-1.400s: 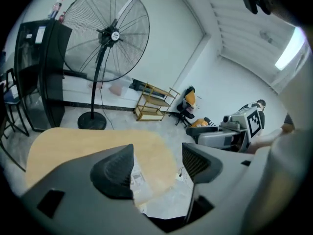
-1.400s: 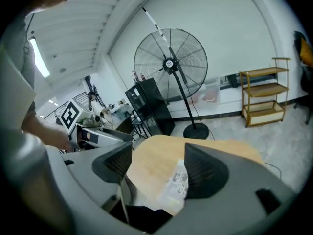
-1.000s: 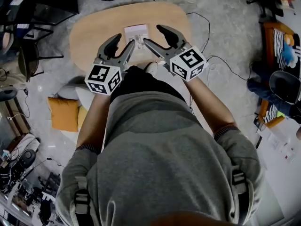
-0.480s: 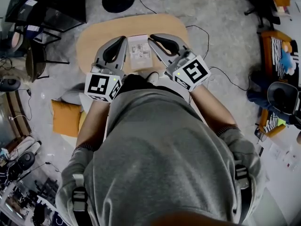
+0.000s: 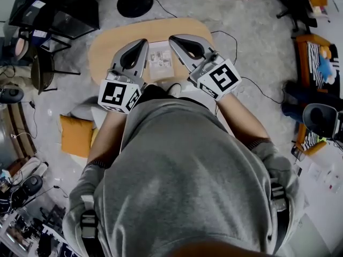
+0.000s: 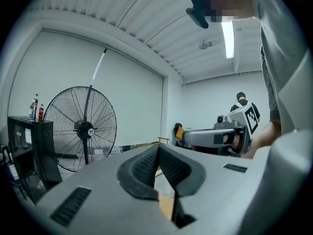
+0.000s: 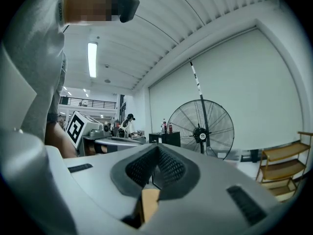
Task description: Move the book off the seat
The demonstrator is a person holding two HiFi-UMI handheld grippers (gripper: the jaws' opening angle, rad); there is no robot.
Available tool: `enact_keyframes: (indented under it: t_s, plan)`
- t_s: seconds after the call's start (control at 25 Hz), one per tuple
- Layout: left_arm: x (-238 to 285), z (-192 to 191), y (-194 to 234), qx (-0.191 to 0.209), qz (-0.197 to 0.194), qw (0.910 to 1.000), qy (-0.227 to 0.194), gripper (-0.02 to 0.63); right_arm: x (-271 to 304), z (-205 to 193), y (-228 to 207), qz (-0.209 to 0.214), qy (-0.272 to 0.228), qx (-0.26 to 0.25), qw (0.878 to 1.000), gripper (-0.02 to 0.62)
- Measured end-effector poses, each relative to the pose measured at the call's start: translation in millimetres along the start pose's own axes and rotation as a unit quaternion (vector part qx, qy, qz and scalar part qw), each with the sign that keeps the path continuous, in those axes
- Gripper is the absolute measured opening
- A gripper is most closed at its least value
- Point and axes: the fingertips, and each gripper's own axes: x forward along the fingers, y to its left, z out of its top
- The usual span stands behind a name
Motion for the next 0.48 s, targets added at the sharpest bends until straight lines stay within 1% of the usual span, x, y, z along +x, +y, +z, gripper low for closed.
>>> enact_keyframes:
  t_s: [0.48]
  plan:
    - [5.7, 0.0, 10.1, -0.003, -0.008, 0.9999, -0.006, 0.015, 12.2, -0.9, -4.4, -0.008, 0.005, 0.008, 1.0, 0.005]
